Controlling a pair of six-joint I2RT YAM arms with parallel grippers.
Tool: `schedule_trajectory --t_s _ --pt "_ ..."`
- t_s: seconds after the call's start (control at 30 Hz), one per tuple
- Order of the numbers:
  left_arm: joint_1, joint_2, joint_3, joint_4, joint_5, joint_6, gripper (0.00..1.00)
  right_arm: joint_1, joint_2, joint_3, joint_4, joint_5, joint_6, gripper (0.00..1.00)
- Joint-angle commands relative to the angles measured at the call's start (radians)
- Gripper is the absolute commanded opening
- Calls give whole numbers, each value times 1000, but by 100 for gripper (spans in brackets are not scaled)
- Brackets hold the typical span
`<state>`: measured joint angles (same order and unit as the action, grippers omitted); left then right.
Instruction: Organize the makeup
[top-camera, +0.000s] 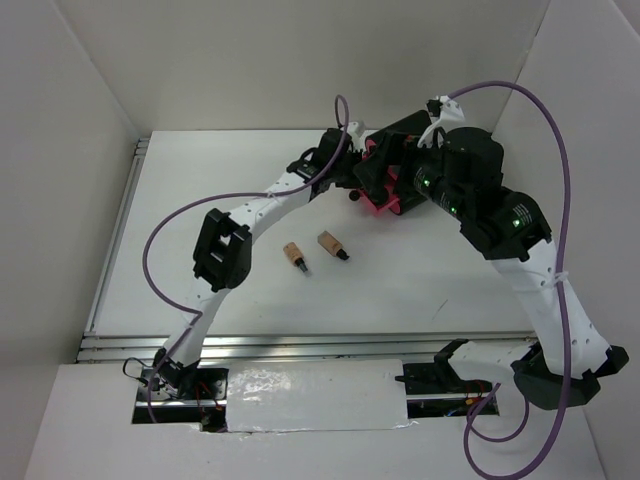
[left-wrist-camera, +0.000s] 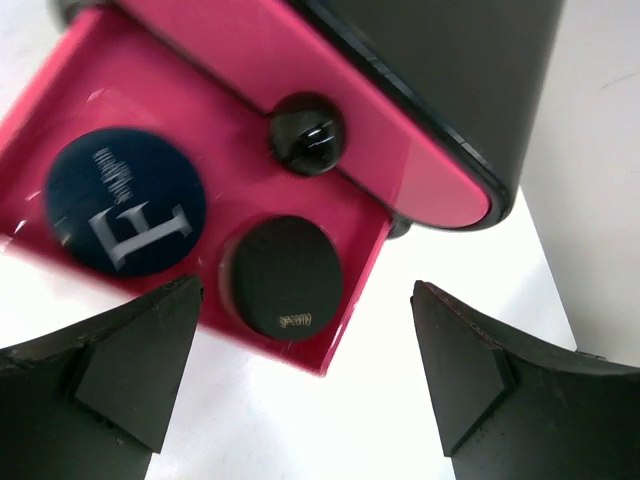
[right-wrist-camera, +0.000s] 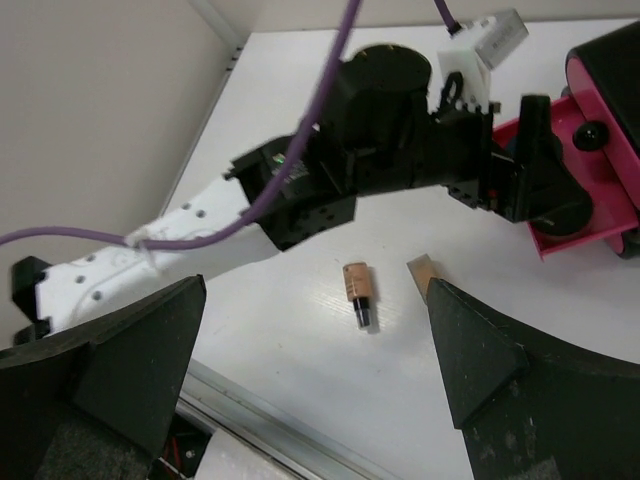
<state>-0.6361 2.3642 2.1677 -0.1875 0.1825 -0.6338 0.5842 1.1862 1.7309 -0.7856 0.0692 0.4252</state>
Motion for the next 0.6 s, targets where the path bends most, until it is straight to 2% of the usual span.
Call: schedule_trajectory --t_s 0.0,0.07,0.1,0.17,0.2,0.27,0.3,0.33,0.4,0.43,0.5,0.57 --pt "44 -154 37 -70 -61 -41 99 -11 -13 -50 48 26 -23 99" --pt "105 -195 -3 -134 -112 -79 99 -11 -8 -92 92 4 -40 92" --pt "130 -244 -23 -174 -133 -116 99 -9 -5 -115 115 -2 -54 83" --pt "200 -304 -121 -282 -195 -144 99 -9 24 -180 178 -29 -95 73" --pt "223 -371 -152 -317 -240 -164 99 -9 42 -188 189 -42 -107 64" --pt "289 -436 -241 -429 -342 -187 99 -7 124 -205 226 -89 -163 56" --pt "314 -495 -267 -463 -362 -193 99 -9 157 -197 229 -121 -177 33" --pt "360 -525 -298 -487 -373 -193 99 -4 247 -183 217 -115 -189 21" --pt "400 -618 -396 -510 -351 -169 99 11 363 -99 172 -21 -236 11" --pt "427 -646 -455 -514 -342 -158 99 17 497 -52 104 27 -268 11" --pt "446 -729 -508 -518 -331 -121 99 28 664 64 54 194 -278 7" --pt "447 -788 -569 -530 -319 -86 99 28 732 125 34 262 -299 6"
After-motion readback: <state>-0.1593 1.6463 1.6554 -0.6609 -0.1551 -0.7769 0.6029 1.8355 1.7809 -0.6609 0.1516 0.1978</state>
